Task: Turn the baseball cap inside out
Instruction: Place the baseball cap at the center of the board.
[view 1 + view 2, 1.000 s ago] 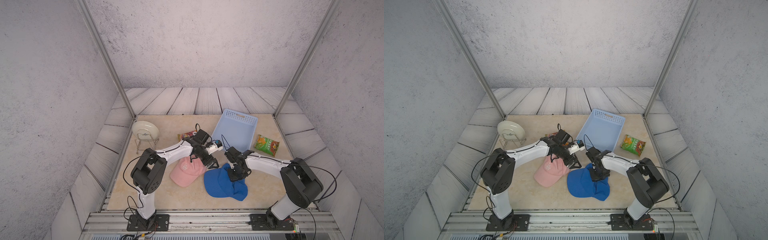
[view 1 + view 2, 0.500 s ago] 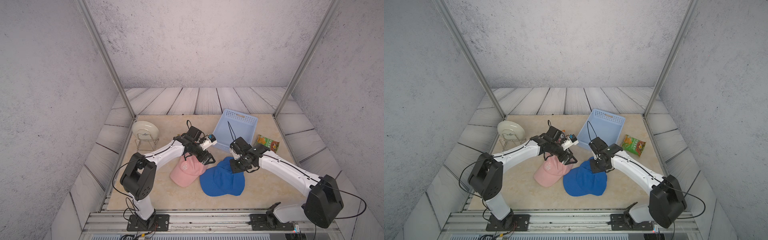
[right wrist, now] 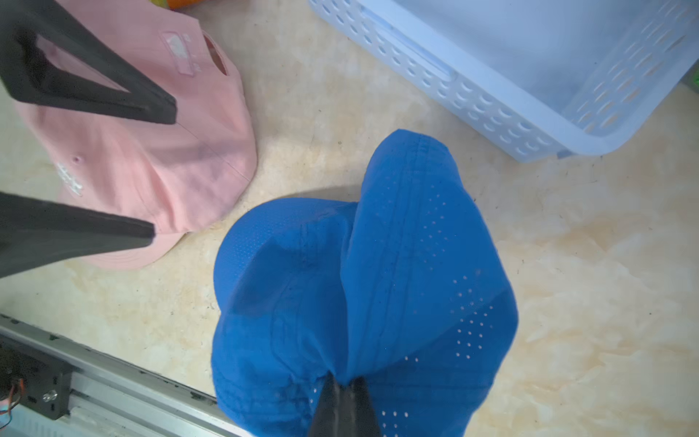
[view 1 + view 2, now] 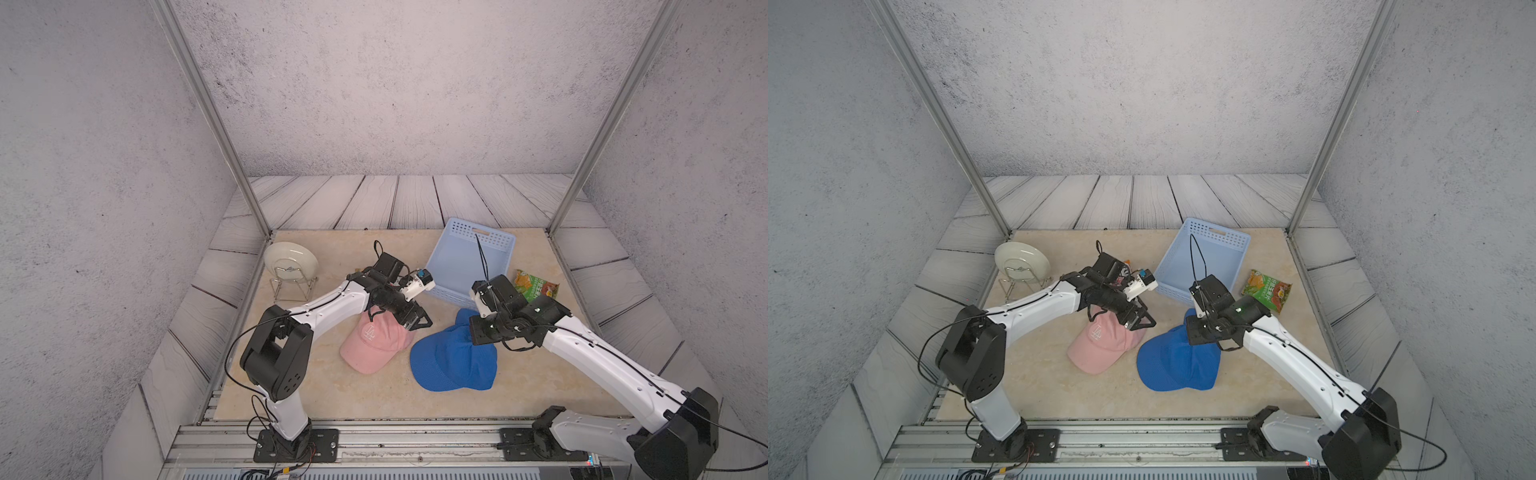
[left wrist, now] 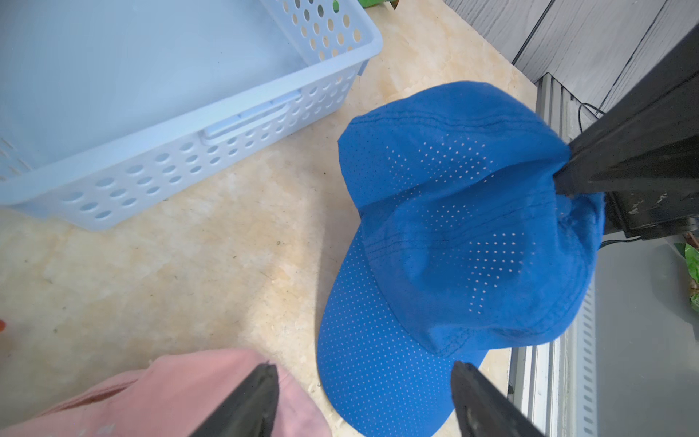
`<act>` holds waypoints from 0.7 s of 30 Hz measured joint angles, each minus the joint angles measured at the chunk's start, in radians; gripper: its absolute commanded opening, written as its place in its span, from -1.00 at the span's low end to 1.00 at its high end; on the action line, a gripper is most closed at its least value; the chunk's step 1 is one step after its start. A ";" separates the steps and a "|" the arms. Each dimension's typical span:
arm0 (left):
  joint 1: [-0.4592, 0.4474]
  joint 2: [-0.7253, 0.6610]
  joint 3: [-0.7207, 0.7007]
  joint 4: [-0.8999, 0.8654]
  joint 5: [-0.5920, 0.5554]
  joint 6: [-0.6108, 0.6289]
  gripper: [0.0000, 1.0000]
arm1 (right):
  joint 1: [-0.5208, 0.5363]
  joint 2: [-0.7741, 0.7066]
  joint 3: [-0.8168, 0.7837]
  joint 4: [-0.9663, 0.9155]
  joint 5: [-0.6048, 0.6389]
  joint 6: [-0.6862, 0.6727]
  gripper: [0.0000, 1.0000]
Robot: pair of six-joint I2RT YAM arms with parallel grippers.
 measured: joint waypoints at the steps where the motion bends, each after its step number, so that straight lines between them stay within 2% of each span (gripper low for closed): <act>1: 0.000 0.000 -0.002 0.000 0.000 0.000 0.56 | 0.000 0.001 -0.013 0.004 0.005 0.002 -1.00; 5: 0.000 -0.001 -0.008 -0.001 0.001 0.000 0.57 | 0.000 0.012 -0.050 0.008 0.032 0.010 -0.98; 11: 0.009 -0.042 -0.021 0.009 0.005 -0.024 0.70 | 0.000 -0.006 -0.052 0.023 0.082 0.013 -0.11; 17: 0.020 -0.124 -0.024 0.042 0.010 -0.073 0.82 | 0.000 -0.073 -0.028 0.024 0.143 -0.003 0.31; 21: 0.050 -0.236 -0.057 0.089 -0.026 -0.127 0.88 | 0.000 -0.132 0.016 0.039 0.219 -0.029 0.75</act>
